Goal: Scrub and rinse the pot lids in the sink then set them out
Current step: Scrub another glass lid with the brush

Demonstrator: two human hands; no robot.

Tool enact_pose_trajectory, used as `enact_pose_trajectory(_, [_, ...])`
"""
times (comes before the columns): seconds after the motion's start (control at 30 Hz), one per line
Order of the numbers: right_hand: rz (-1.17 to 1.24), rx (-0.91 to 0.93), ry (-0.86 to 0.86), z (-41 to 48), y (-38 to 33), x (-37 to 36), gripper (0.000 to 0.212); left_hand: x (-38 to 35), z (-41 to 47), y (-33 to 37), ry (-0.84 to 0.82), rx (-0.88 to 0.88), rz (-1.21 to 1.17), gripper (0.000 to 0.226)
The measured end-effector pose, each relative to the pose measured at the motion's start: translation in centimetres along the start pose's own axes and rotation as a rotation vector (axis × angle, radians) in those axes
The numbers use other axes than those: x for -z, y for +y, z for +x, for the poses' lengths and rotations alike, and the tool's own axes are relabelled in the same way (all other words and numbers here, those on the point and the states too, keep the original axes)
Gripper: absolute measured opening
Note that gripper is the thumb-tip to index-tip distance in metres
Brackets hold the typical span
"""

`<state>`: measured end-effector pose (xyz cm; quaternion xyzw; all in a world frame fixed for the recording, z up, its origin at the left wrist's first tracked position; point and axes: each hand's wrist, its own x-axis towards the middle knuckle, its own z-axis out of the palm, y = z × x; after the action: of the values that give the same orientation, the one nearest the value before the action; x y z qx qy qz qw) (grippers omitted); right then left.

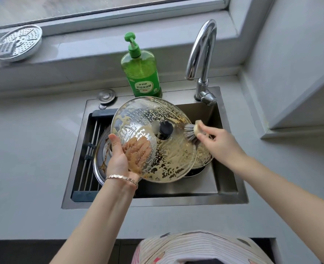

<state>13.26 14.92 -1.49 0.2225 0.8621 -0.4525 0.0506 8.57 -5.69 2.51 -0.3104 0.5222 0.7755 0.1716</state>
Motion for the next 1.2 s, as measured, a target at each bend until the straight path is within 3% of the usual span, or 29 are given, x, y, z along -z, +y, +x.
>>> enact_pose_trajectory(0.13, [-0.018,0.174,-0.168,-2.4,-1.1,-1.7,0.038,0.3,-0.1,-0.3,-0.003,0.008,0.008,0.051])
enact_pose_trajectory(0.3, [-0.113,0.000,-0.020,0.1,0.1,0.2,0.042,0.4,-0.3,-0.6,-0.041,0.012,0.005,0.052])
enact_pose_trajectory(0.43, [-0.172,0.189,-0.145,-2.2,-1.3,-0.9,0.040,0.6,-0.1,-0.6,-0.029,0.015,0.017,0.052])
enact_pose_trajectory(0.57, [-0.159,0.063,-0.054,0.4,-0.4,0.4,0.041,0.8,-0.2,-0.8,-0.059,0.029,0.088,0.056])
enact_pose_trajectory(0.7, [-0.145,0.207,-0.149,-0.8,-1.2,-0.3,0.041,1.2,-0.1,-0.6,-0.034,0.027,0.104,0.059])
enact_pose_trajectory(0.83, [-0.169,0.066,-0.043,1.6,-0.7,1.3,0.041,1.3,-0.4,-0.6,-0.045,-0.001,0.161,0.062])
enact_pose_trajectory(1.0, [-0.161,0.263,-0.172,-0.4,-2.0,0.3,0.041,1.6,-0.3,-0.2,-0.002,-0.040,0.251,0.075])
enact_pose_trajectory(1.1, [-0.136,0.246,-0.102,1.3,-2.7,1.1,0.042,1.7,0.0,-0.3,-0.011,-0.046,0.316,0.089])
enact_pose_trajectory(1.2, [-0.163,0.234,-0.107,1.0,-2.7,1.1,0.043,1.6,0.5,-0.3,-0.017,-0.051,0.320,0.087])
